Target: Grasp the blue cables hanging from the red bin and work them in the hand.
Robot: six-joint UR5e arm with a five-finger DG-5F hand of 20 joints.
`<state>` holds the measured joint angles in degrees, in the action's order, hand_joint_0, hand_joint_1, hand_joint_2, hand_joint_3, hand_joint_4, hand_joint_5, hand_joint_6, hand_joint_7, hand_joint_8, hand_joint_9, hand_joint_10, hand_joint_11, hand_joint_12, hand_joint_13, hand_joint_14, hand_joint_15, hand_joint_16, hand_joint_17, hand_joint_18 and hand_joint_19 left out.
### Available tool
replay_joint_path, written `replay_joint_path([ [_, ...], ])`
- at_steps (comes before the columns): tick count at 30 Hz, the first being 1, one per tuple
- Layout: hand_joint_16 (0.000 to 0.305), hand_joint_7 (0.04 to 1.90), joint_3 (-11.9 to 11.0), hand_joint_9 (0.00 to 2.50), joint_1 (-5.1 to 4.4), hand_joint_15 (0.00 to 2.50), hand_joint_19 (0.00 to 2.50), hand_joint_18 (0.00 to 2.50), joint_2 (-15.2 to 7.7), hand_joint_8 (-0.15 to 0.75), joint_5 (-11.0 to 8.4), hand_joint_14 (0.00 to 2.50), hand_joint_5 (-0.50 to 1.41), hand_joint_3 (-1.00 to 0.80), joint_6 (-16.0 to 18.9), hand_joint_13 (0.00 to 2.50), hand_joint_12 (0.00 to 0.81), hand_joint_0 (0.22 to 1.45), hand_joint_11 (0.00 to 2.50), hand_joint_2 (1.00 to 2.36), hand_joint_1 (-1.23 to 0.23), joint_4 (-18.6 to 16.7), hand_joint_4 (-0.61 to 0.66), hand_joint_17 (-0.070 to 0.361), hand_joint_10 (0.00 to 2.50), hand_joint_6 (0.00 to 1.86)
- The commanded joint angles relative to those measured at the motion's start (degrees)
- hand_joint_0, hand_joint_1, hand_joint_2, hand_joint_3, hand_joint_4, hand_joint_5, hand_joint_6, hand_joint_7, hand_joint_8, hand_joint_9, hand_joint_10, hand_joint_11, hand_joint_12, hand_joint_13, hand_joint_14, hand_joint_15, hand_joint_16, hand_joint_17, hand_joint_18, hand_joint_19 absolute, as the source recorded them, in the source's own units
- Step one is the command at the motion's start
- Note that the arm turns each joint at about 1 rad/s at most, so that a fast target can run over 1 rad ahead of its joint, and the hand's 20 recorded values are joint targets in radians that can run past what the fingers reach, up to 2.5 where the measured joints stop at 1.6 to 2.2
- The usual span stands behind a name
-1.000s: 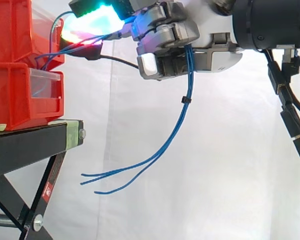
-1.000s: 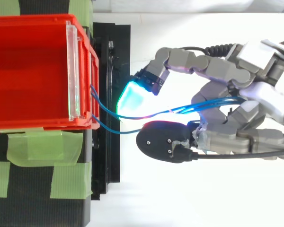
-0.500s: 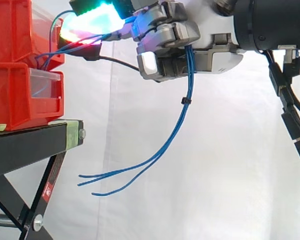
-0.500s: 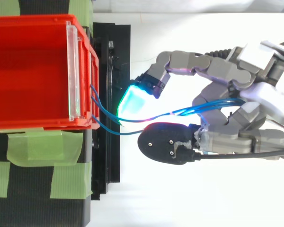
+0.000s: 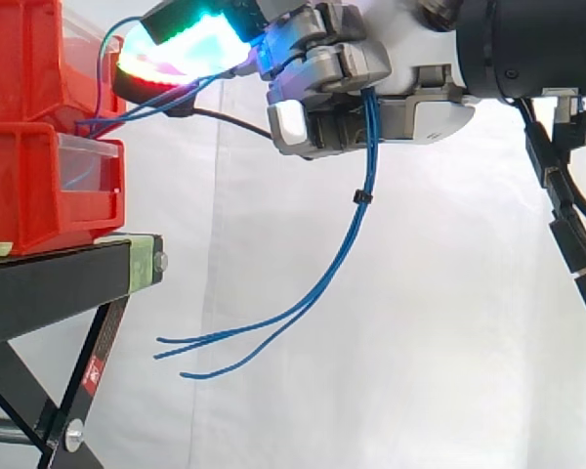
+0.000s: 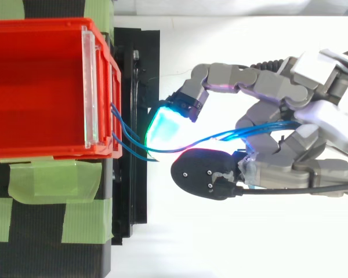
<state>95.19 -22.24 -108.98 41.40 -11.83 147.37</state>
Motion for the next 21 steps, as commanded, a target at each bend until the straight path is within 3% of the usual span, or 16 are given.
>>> replay_joint_path([
  [1,0.186,1.34,0.0,1.6,0.0,1.46,0.56,2.48,0.0,0.35,0.0,2.5,0.36,0.53,0.4,1.75,0.47,1.35,2.5,1.01,-0.71,0.0,0.17,0.139,2.5,0.3],
  [5,0.186,1.36,0.0,1.6,0.0,1.46,0.56,2.48,0.0,0.35,-0.18,2.5,0.35,0.29,1.0,1.75,0.47,1.25,2.5,1.02,-0.73,0.0,0.18,0.139,2.5,0.16],
  [6,0.186,1.36,0.0,1.6,0.0,1.46,0.56,2.48,0.0,0.35,-0.18,2.5,0.35,0.32,1.0,1.75,0.47,1.25,2.5,1.02,-0.73,0.0,0.18,0.139,2.5,0.15],
  [7,0.186,1.36,0.0,1.6,0.0,1.46,0.56,2.48,0.0,0.35,-0.26,2.5,0.35,0.52,1.0,1.75,0.47,1.3,2.5,1.01,-0.71,0.0,0.18,0.139,2.5,0.17],
  [11,0.186,1.35,0.0,1.6,0.0,1.46,0.56,2.48,0.0,0.35,-0.35,2.5,0.37,0.62,1.1,1.75,0.47,1.37,2.5,1.0,-0.69,0.0,0.16,0.139,2.5,0.22],
  [14,0.186,1.36,0.0,1.6,0.0,1.46,0.56,2.48,0.0,0.35,-0.26,2.5,0.32,0.3,1.3,1.75,0.47,1.22,2.5,1.01,-0.71,0.4,0.16,0.139,2.5,0.16],
  [16,0.186,1.35,0.0,1.6,0.0,1.46,0.56,2.48,0.0,0.35,-0.35,2.5,0.33,0.2,1.3,1.75,0.47,1.22,2.5,1.02,-0.71,0.4,0.18,0.139,2.5,0.13],
  [19,0.186,1.37,0.0,1.6,0.0,1.46,0.56,2.48,0.0,0.35,-0.35,2.5,0.36,0.51,1.4,1.75,0.47,1.34,2.5,1.01,-0.68,0.4,0.16,0.139,2.5,0.12],
  [21,0.186,1.38,0.0,1.6,0.0,1.46,0.56,2.48,0.0,0.35,-0.26,2.5,0.39,0.52,1.4,1.75,0.47,1.36,2.5,1.01,-0.68,0.4,0.16,0.139,2.5,0.13],
])
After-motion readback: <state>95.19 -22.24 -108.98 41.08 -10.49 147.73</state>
